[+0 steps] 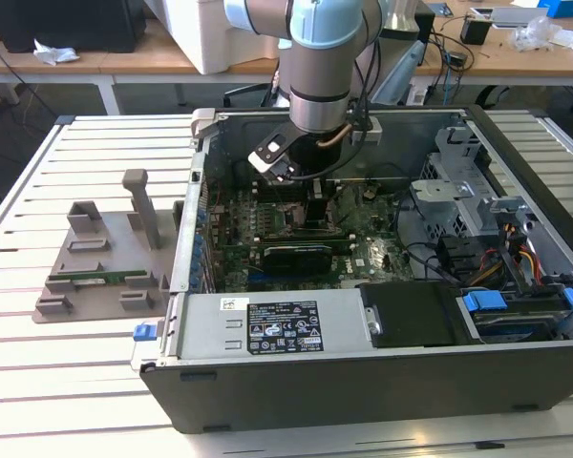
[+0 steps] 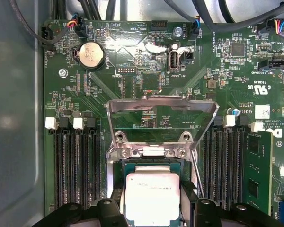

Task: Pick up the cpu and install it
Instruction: 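Place the cpu into insertion slot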

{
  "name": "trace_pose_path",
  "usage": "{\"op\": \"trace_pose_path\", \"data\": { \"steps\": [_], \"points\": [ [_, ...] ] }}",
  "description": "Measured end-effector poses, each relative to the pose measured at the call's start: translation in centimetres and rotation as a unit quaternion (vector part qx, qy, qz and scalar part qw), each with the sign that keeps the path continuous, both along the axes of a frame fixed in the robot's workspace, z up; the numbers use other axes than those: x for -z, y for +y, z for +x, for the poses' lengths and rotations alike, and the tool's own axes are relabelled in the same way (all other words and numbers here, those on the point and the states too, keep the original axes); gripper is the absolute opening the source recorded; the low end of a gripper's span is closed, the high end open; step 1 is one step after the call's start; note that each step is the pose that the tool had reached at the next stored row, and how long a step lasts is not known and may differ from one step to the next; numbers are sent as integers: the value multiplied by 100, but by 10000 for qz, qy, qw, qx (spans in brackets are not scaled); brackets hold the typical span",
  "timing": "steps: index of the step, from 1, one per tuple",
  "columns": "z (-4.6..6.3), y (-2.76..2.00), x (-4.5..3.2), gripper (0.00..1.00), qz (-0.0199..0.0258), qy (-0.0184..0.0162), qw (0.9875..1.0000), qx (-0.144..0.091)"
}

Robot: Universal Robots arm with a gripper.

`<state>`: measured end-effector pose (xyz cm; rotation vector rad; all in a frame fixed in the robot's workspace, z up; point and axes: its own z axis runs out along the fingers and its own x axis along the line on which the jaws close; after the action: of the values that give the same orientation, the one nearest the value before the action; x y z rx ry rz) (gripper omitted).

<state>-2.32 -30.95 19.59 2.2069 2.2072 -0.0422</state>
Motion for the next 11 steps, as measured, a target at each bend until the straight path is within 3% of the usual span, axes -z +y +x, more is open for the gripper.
{"op": "trace_pose_path", "data": {
  "steps": [2, 3, 8, 11],
  "points": [
    [1, 1, 3, 55, 4, -3, 10000, -1],
    [0, 1, 1, 62, 2, -1, 10000, -1],
    [0, -1, -7, 62, -1, 1, 10000, -2],
    [0, 0, -109, 62, 6, 0, 10000, -1]
  ]
}}
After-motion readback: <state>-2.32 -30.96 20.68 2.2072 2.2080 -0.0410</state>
